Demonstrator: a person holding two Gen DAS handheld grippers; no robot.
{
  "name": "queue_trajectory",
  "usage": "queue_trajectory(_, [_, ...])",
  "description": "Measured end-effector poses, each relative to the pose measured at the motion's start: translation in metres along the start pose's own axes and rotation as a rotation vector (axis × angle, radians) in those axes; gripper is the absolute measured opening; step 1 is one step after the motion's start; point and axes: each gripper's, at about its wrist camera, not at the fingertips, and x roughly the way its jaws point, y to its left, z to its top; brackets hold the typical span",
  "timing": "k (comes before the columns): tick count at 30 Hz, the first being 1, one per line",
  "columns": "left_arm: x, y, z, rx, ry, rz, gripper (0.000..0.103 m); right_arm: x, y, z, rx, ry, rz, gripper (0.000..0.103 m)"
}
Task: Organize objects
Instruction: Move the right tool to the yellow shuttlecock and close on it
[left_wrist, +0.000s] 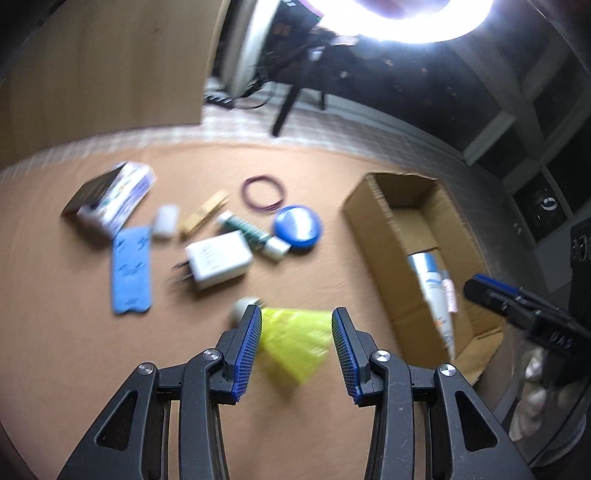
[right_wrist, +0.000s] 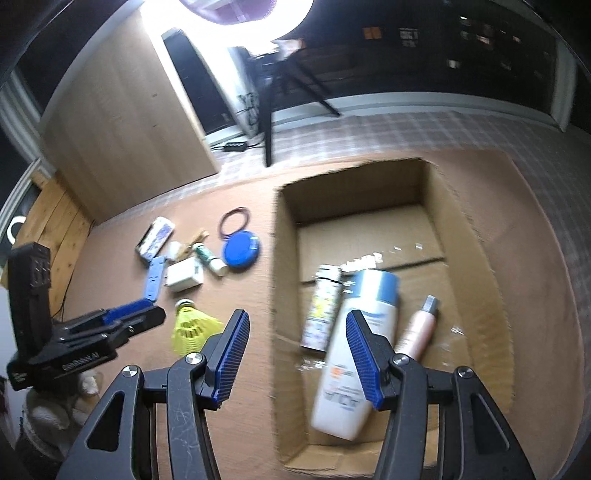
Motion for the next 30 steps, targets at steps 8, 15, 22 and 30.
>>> queue_trajectory(8, [0.000,0.035,-0.023,-0.087,0.023,-0.042,0.049,0.031,0.041,0.016,-0.084,0.080,0.084,0.051])
queue_trajectory(15, [0.008,0.034,-0.030,-0.087,0.033,-0.099,0.054,0.073,0.081,0.022,-0.128,0.189,0.161,0.051])
queue_trajectory(22, [0.024,0.028,-0.027,-0.106,0.078,-0.169,0.064,0.106,0.097,0.024,-0.131,0.287,0.188,0.051])
queue_trajectory(30, [0.042,0.025,-0.023,-0.120,0.106,-0.193,0.067,0.129,0.097,0.021,-0.129,0.358,0.171,0.051])
